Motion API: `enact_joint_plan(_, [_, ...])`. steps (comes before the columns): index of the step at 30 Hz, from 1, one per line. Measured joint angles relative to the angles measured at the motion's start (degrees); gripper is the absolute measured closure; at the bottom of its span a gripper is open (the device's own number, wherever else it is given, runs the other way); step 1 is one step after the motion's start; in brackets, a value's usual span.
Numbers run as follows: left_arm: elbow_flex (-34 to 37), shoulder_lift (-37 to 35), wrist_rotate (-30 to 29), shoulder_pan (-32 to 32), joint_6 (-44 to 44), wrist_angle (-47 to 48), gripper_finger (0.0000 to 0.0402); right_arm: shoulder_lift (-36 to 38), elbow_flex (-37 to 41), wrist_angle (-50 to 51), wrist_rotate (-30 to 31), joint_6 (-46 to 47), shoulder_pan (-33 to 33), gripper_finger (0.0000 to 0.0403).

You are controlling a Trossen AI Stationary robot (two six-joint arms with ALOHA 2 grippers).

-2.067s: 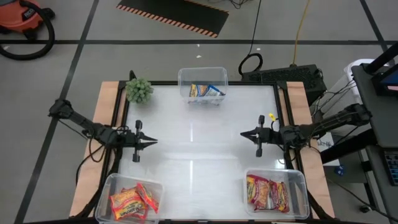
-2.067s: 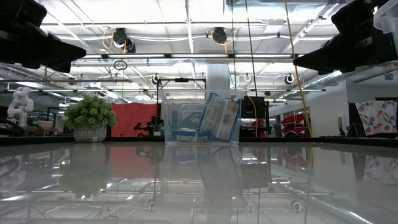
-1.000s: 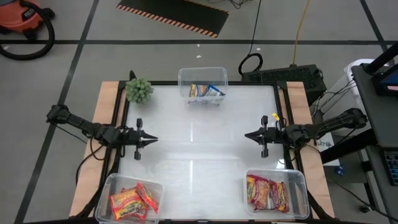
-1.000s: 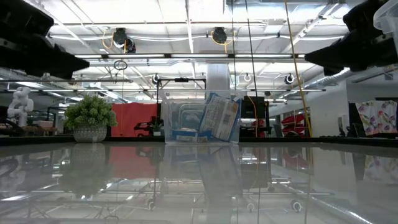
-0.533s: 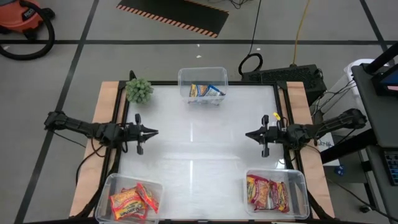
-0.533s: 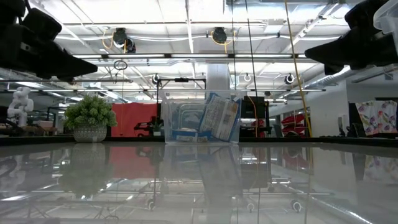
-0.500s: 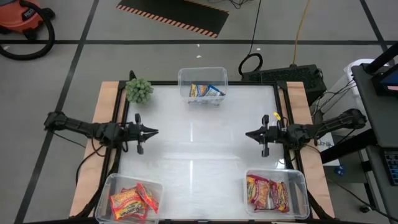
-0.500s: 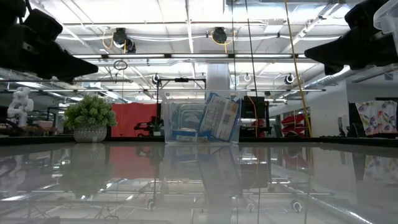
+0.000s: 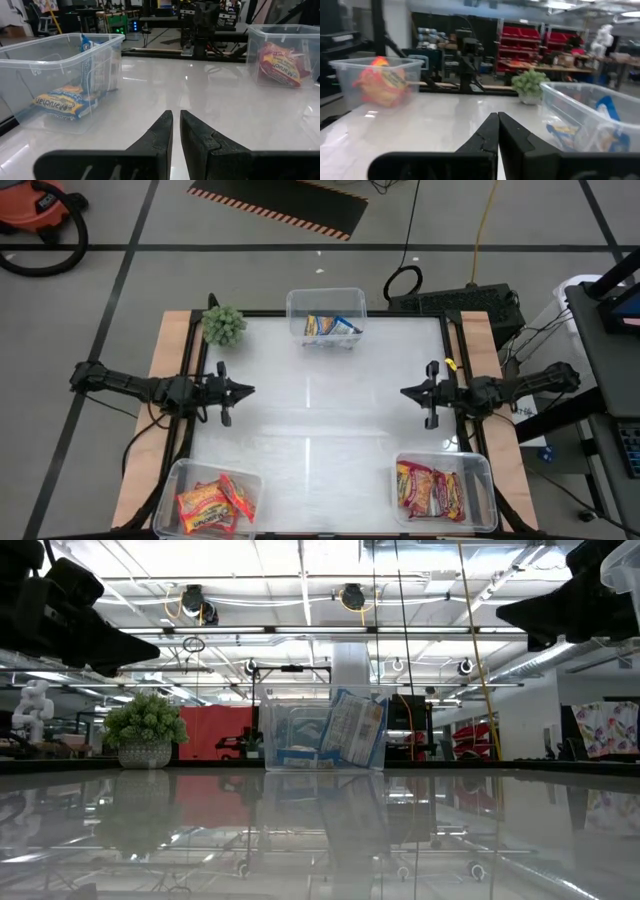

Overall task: Sort Maruchan noodles
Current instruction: Return to Home Position

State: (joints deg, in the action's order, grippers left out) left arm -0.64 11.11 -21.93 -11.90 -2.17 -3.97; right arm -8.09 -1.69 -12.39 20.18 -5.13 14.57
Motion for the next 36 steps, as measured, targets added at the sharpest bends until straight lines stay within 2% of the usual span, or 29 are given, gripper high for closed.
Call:
enact_joint_plan(11, [0.0,0.0,-1.1,0.0,1.7,-0.6,0.0362,6.7,0.0,5.4,-6.3,-0.7,-3.7,0.0403])
enact_joint_plan(21, [0.0,0.0,-1.3,0.0,1.8,-0.6,0.0362,7.0,0.1,6.3,-17.3,1.7,-12.5,0.0403])
enact_joint_plan(29, [0.0,0.0,-1.3,0.0,1.7,-0.5,0.0362,6.9,0.1,6.8,-17.2,1.6,-15.7,0.0403])
enact_joint_plan(36, [0.0,0.1,-1.6,0.0,1.9,-0.1,0.0362,6.9,0.1,9.7,-17.3,5.4,-15.7,0.0403])
